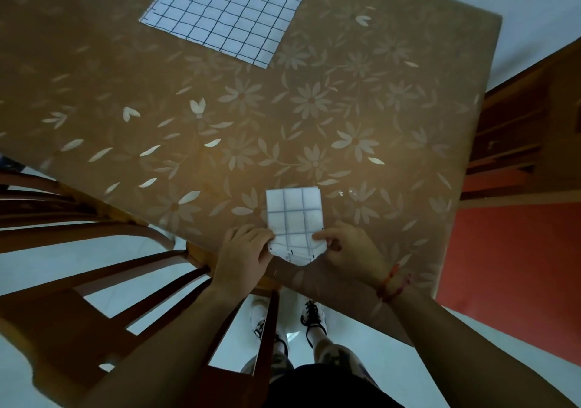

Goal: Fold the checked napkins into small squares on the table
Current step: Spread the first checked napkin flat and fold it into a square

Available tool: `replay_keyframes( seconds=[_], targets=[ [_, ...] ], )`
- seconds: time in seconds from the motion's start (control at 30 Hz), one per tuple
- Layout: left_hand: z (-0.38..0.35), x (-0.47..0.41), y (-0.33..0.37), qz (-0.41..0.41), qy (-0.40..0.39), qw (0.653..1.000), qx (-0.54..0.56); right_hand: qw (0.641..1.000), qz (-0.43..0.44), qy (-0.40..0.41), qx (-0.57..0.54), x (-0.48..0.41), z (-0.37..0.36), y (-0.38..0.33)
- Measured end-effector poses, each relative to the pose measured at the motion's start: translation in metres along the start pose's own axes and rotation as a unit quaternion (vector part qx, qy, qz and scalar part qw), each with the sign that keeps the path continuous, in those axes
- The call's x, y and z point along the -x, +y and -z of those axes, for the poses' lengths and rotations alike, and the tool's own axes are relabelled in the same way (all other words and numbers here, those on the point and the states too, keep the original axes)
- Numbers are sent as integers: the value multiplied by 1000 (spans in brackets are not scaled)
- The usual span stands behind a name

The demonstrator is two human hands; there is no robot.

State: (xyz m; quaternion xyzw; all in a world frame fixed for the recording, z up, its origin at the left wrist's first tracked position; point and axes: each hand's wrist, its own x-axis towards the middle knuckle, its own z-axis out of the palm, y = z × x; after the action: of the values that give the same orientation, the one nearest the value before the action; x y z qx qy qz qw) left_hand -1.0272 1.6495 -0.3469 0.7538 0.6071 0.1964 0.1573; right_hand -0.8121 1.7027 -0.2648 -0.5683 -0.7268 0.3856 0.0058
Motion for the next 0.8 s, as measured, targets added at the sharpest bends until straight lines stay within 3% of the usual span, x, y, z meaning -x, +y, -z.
replay_keyframes(
  seconds=[0.2, 0.43, 0.63, 0.8],
  targets=[
    [4, -16, 6, 106, 16, 992, 68, 996, 2, 72, -50, -18, -19, 30],
    [6, -33, 6, 202, 10, 974, 103, 981, -89, 110, -132, -35, -25, 36],
    [9, -46, 5, 223, 8, 969, 108, 974, -143, 107, -136, -52, -28, 37],
    [8, -52, 1, 193, 6, 976, 102, 972, -162, 114, -123, -60, -25, 36]
  ],
)
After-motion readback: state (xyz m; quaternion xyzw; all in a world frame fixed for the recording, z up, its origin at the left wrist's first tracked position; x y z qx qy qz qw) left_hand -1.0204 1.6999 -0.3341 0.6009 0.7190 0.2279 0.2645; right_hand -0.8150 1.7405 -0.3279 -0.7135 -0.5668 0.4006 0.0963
